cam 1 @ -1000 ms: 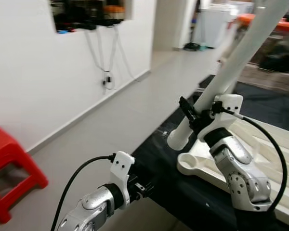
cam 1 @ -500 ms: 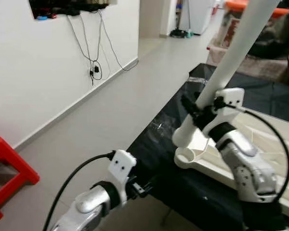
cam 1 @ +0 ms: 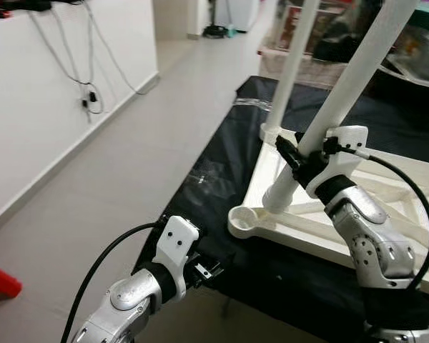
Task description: Building children table
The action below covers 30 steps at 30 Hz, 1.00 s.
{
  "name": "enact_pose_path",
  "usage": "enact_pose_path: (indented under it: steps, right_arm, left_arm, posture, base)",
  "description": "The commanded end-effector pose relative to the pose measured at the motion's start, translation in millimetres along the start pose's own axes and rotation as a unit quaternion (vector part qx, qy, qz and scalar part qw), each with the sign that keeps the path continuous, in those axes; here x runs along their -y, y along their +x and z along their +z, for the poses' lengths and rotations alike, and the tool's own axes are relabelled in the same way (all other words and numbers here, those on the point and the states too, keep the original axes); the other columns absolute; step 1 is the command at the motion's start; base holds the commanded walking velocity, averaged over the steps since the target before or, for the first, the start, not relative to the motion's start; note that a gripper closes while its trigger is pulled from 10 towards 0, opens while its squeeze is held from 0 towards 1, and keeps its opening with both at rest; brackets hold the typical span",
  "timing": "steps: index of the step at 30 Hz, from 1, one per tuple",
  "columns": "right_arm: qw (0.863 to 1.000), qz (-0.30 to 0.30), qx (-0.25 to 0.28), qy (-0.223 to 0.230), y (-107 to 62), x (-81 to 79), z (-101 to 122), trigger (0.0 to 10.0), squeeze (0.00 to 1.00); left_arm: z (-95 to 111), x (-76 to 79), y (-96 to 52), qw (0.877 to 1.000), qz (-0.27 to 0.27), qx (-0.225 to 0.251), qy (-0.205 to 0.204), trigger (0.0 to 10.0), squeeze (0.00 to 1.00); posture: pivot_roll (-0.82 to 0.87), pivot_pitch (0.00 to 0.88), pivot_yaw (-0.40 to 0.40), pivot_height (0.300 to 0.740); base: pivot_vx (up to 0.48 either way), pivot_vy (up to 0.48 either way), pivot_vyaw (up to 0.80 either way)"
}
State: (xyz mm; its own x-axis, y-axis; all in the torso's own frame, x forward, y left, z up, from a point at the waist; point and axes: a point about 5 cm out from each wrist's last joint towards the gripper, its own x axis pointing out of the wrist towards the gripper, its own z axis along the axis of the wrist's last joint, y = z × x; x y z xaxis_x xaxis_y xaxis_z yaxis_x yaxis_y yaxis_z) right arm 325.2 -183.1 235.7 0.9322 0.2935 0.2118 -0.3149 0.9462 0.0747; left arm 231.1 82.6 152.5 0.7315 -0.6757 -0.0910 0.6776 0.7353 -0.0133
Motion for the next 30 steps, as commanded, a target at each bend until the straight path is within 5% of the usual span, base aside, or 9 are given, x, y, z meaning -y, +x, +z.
enact_pose_path:
  steps: [1,13,17,30]
  right_arm:
    - [1.0,0.003,0.018,-0.006,3.3,1.8,7.0,10.0,0.0]
    - [0.991,0.125,0.015,0.051,16.8,17.8,13.7,10.0,0.0]
    - [0.972,0.224,-0.012,0.073,23.4,13.9,7.4,10.0,0.0]
    - [0.949,0.294,-0.046,0.107,26.8,2.2,-18.1,10.0,0.0]
  left_arm:
    - [-3.6,0.4,0.1,1.0,0.003,-0.008,0.005,10.0,0.0]
    - [-3.5,-0.4,10.9,1.0,0.004,0.001,0.004,10.0,0.0]
    - [-7.4,5.4,12.6,1.0,-0.005,0.001,-0.001,10.0,0.0]
    - [-10.3,10.0,3.4,1.0,-0.005,-0.006,-0.009,10.0,0.0]
  posture:
    - [0.07,0.116,-0.075,0.74]
    - [0.07,0.055,-0.075,0.74]
    - [0.09,0.016,-0.088,0.74]
    - [0.11,0.032,-0.093,0.74]
  base:
    - [0.0,0.0,0.0]
    - [0.0,0.0,0.0]
    - [0.0,0.0,0.0]
    - [0.0,0.0,0.0]
